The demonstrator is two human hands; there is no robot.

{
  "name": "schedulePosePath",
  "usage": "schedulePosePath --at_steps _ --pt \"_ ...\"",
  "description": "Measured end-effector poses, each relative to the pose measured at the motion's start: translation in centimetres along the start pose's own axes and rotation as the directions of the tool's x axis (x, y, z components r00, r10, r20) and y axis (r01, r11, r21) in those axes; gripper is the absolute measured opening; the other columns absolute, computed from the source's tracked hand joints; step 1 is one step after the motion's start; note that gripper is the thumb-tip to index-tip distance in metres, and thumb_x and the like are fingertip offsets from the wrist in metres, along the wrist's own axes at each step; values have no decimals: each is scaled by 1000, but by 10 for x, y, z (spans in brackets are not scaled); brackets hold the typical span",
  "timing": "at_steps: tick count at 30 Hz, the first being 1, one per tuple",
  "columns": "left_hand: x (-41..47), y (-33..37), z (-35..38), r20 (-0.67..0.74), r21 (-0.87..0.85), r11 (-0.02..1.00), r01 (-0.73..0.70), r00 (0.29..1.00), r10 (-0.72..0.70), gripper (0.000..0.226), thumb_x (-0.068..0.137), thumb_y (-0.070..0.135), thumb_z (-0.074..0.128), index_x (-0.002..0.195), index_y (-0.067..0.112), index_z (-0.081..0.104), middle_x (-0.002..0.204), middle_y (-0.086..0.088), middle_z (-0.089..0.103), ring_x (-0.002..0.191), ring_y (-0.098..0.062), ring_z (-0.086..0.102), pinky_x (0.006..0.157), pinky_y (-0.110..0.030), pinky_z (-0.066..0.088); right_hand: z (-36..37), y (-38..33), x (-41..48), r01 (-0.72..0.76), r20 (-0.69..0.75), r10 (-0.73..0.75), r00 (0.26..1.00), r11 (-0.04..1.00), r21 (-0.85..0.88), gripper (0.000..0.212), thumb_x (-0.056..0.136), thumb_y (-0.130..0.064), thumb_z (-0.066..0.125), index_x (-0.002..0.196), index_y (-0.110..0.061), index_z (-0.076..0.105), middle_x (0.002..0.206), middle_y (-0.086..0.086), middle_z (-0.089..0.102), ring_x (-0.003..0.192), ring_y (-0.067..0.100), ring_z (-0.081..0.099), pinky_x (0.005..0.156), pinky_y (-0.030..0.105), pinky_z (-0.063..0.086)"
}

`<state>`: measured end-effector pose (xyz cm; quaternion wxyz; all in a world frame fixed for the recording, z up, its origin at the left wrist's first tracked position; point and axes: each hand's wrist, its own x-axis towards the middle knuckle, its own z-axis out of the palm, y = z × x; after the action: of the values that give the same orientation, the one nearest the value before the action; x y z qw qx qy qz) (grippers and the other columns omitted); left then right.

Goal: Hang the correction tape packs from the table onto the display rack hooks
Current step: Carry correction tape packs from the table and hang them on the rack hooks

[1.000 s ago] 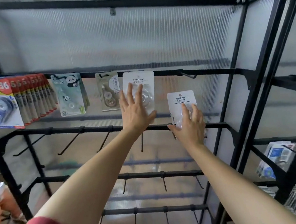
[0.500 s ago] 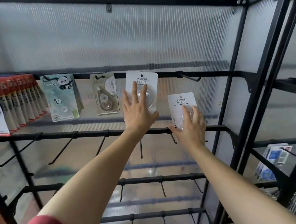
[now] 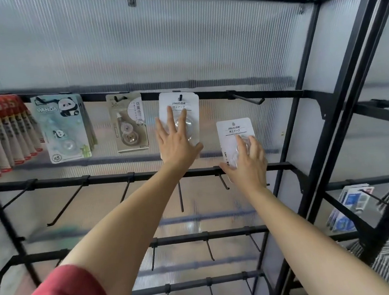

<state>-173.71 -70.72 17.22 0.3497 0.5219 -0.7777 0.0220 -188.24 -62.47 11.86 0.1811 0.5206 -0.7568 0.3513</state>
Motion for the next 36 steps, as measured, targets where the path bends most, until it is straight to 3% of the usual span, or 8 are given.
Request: schedulePosePath --at_steps 12,20,26,33,36 --pt "42 -8 16 107 42 999 27 994 -31 95 88 42 62 152 31 -8 157 -4 -26 143 -43 -16 116 -51 -2 -1 24 0 0 -11 -1 1000 999 -46 86 80 -48 71 148 -15 30 148 17 26 134 33 25 104 48 34" --pt "36 -15 7 131 -30 999 -43 990 46 93 88 46 61 152 34 -5 157 -2 -26 143 -39 -20 112 -63 -2 2 16 -4 0 -18 0 1000 1000 -22 86 78 -48 72 146 -14 33 147 18 28 134 35 27 104 50 35" --pt "18 -50 -11 78 48 991 -125 990 121 83 91 52 51 152 36 -4 158 -2 -22 145 -33 -19 112 -62 -5 11 -9 -13 7 -5 -7 1000 1000 31 86 77 -48 73 146 -14 34 148 17 29 135 35 27 105 50 36" --pt "1 -92 -34 87 179 967 -180 982 167 83 92 50 52 153 30 -2 160 -7 -12 146 -30 -13 118 -48 -7 -1 -63 -5 147 -179 -121 976 979 142 80 73 -45 76 137 -9 47 140 24 40 129 43 39 95 57 41" --pt "-7 -104 -37 106 183 963 -199 977 182 84 91 50 53 153 29 0 160 -7 -11 147 -30 -12 118 -47 -7 -8 -87 -1 225 -241 -190 952 966 128 77 76 -54 64 137 -9 47 138 24 43 127 42 41 87 54 46"
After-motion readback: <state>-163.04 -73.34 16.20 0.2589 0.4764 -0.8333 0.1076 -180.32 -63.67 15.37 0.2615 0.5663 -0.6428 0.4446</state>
